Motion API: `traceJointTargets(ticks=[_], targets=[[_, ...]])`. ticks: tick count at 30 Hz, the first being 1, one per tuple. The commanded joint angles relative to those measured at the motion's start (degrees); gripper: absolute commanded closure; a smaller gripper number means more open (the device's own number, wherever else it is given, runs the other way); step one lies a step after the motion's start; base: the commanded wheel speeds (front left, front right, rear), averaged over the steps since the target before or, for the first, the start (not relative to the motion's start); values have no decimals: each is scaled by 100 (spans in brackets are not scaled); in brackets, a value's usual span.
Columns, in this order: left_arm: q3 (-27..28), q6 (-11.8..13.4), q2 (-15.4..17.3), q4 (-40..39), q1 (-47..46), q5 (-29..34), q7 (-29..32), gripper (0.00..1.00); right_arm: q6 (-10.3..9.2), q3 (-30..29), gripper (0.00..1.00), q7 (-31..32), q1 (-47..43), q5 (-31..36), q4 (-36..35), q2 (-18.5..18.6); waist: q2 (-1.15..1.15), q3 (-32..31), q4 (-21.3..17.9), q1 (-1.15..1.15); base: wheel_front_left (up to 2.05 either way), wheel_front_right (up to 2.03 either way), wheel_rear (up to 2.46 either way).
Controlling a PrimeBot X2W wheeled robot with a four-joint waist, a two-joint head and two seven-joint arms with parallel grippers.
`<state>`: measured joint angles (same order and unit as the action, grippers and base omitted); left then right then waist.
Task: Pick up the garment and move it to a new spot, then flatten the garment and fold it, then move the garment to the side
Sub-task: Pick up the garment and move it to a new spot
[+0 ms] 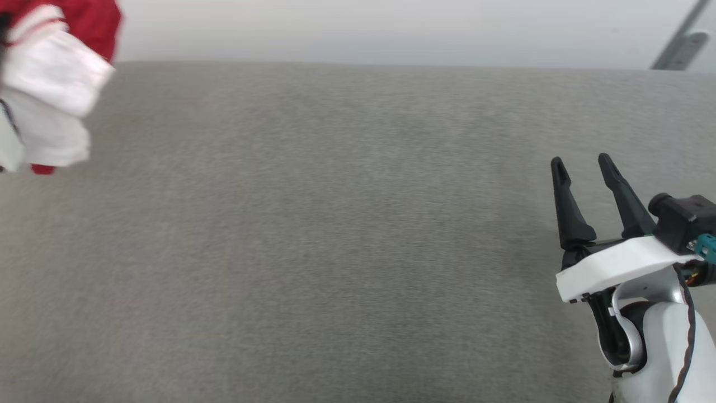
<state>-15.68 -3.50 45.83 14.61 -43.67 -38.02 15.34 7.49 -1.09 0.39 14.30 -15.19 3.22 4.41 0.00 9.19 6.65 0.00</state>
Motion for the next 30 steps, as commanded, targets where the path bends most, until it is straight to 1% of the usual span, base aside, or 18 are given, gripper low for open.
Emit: traceJointTargets(ticks=[1, 7, 10, 14, 17, 20, 24, 26, 27, 30], targets=[[-14, 83, 28, -336, 151, -28, 123, 100, 0, -34, 0, -58, -79, -36, -10, -11, 0, -18, -213, 0, 0, 0, 0], [-174, 351, 12, -1501, 481, -107, 624, 100, 0, -130, 0, -164, -99, -77, 30, -48, 0, 2, -713, 0, 0, 0, 0], [-334, 437, -26, -2009, 583, -104, 886, 100, 0, -145, 0, -213, -130, -96, 34, -76, 0, 25, -973, 0, 0, 0, 0], [-595, 524, -150, -2539, 675, -70, 1191, 100, 0, -151, 0, -298, -146, -147, 84, -108, 0, 65, -1292, 0, 0, 0, 0], [-817, 574, -262, -2790, 726, -50, 1390, 100, 0, -107, 0, -366, -142, -176, 141, -128, 0, 99, -1525, 0, 0, 0, 0], [-1045, 614, -374, -2864, 824, -28, 1549, 100, 0, -33, 0, -431, -141, -208, 219, -141, 0, 142, -1756, 0, 0, 0, 0], [-1313, 574, -527, -2760, 1009, -81, 1651, 100, 0, 90, 0, -549, -77, -292, 355, -151, 0, 260, -2056, 0, 0, 0, 0], [-1442, 547, -573, -2634, 1107, -64, 1675, 100, 0, 168, 0, -622, -43, -324, 425, -153, 0, 333, -2203, 0, 0, 0, 0], [-1566, 513, -639, -2451, 1204, -68, 1656, 100, 0, 256, 0, -686, 0, -402, 507, -156, 0, 411, -2338, 0, 0, 0, 0], [-1678, 468, -705, -2192, 1292, -83, 1638, 100, 0, 351, 0, -775, 26, -490, 598, -153, 0, 477, -2450, 0, 0, 0, 0]])
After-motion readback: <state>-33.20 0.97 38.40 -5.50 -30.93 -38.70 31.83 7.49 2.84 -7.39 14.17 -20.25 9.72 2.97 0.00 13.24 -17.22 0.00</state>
